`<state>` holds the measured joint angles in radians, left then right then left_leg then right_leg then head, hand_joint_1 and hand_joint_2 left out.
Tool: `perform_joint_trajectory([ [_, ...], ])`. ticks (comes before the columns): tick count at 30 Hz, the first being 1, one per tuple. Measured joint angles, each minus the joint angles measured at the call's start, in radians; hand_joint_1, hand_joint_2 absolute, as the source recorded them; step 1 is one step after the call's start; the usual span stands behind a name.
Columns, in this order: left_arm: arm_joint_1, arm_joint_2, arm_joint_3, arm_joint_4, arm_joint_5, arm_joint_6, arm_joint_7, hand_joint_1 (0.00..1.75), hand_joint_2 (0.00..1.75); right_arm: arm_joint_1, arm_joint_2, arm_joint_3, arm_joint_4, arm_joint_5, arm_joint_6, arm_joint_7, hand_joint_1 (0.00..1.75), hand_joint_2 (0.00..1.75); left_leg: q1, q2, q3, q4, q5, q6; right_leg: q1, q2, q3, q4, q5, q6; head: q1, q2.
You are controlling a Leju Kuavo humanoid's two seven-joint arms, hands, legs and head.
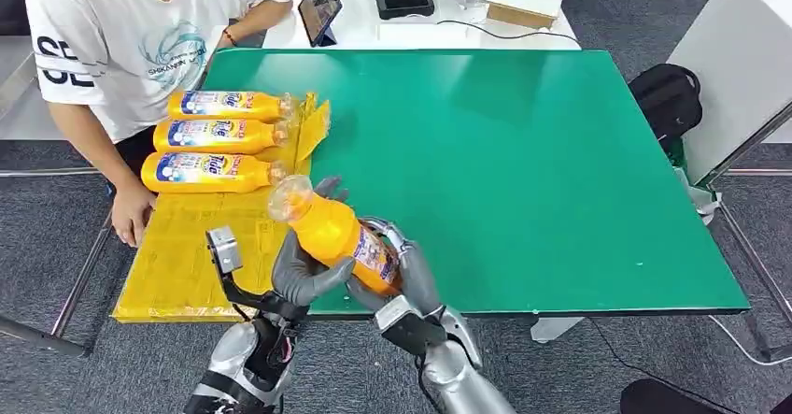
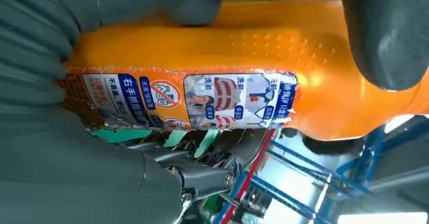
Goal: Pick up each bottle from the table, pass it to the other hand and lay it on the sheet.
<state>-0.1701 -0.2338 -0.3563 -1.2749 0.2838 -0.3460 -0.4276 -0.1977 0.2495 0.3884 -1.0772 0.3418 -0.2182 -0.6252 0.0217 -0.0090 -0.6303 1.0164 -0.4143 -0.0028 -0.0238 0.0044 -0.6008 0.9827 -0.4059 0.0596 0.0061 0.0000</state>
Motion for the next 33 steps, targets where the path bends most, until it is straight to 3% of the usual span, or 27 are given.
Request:
perform_joint_trajectory([
  [17,-0.009,0.013,0.013,0.048,-0.058,0.062,0.014,0.0,1.75,-0.044,0.024,0.046,0.096,0.008,0.005,0.018,1.75,1.75,0.0,0.0,-0.001,0.0,0.0,0.0,0.0,0.0,-0.001,0.0,0.0,0.0,0.001,0.0],
  [18,-0.01,0.013,0.013,0.055,-0.062,0.064,0.019,0.26,1.75,-0.047,0.026,0.052,0.099,0.011,0.006,0.018,1.75,1.75,0.0,0.0,-0.001,0.0,0.0,0.0,0.0,0.0,-0.001,0.0,0.0,0.0,0.001,0.0],
  [19,-0.01,0.013,0.013,0.061,-0.061,0.064,0.019,1.4,1.75,-0.049,0.028,0.06,0.101,0.013,0.006,0.018,1.75,1.75,0.0,0.0,-0.001,0.0,0.0,0.0,0.0,0.0,-0.001,0.0,0.0,0.0,0.001,0.0],
  [20,-0.01,0.014,0.015,0.065,-0.059,0.063,0.019,1.75,1.75,-0.054,0.029,0.063,0.105,0.014,0.006,0.019,1.75,1.75,0.0,0.0,-0.001,0.0,0.0,0.0,0.0,0.0,-0.001,0.0,0.0,0.0,0.0,0.0],
  [33,-0.008,0.014,0.038,0.077,-0.019,0.049,0.017,1.75,1.75,-0.089,0.031,0.088,0.159,0.014,0.006,0.026,1.75,1.75,0.0,0.001,-0.001,0.0,0.0,0.0,0.0,0.001,-0.002,0.0,0.0,0.0,0.0,0.0],
])
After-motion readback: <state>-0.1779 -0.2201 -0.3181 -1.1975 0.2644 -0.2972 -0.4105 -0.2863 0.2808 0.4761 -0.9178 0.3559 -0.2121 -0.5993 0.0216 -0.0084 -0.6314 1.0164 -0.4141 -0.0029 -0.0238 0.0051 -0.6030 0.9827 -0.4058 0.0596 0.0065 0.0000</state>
